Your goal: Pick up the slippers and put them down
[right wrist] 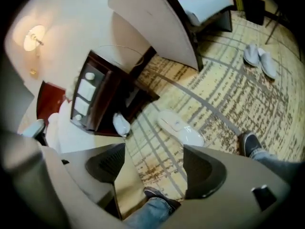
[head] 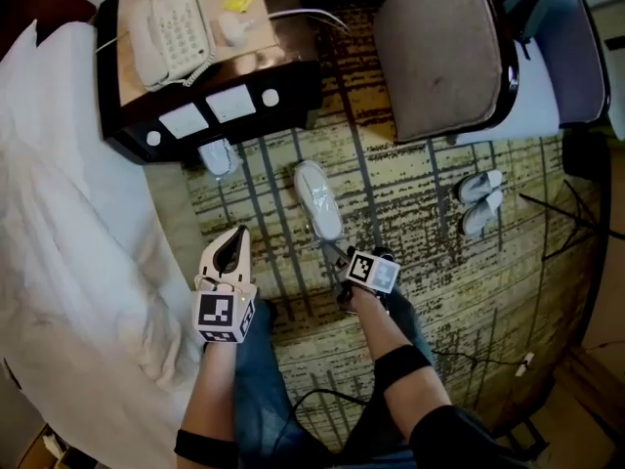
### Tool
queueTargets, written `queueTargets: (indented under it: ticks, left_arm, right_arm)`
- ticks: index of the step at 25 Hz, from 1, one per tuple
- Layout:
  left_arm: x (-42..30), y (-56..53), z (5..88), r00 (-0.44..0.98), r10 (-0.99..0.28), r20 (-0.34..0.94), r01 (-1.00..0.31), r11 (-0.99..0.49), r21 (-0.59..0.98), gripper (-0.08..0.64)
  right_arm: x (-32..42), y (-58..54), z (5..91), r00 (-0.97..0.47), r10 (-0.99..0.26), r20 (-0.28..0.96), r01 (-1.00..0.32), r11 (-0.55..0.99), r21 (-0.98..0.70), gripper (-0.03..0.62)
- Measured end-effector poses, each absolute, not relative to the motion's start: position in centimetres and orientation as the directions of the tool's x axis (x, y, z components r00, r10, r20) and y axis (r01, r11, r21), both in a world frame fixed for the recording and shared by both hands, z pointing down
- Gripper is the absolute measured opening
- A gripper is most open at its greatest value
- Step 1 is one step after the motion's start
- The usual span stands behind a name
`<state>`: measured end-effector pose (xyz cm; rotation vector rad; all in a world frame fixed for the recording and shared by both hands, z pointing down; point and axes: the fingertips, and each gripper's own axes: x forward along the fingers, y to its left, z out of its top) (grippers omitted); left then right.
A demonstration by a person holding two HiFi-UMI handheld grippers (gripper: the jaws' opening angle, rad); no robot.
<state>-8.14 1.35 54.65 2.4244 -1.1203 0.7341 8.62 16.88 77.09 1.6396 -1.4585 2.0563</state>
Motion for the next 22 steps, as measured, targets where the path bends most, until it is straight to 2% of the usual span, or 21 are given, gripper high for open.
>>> queueTargets:
  ticks: [3,11,12,22]
  left_arm:
    - [-7.9,2.1,47.4,0.545,-0.598,0.588,-0.790,-0.601,0.121,0.002]
    - [-7.7,4.4,30.2,0.532,-0.641,0.553,-0.810,-0.575,0.113,0.002]
    - [-7.8,4.6,28.7,0.531,-0.646,0.549,-0.811,-0.575,0.108,0.002]
    - [-12.5,5.6,18.7,0.455,-0.730,0.510,-0.859,-0.510,0.036,0.002]
  right_arm:
    - [9.3,14.0,67.6,-0.449,-0.477,0.755,-0.688,-0.355,-0.633,0.366]
    - [14.1,8.4,42.4,-0.445,-0.626,0.640,-0.807,-0.030,-0.590,0.032]
    - [14.4,7.8,39.7,-0.446,-0.643,0.622,-0.819,0.012,-0.574,0.005]
    - [13.0,5.3,22.2,-0.462,-0.701,0.543,-0.887,0.362,-0.288,0.000]
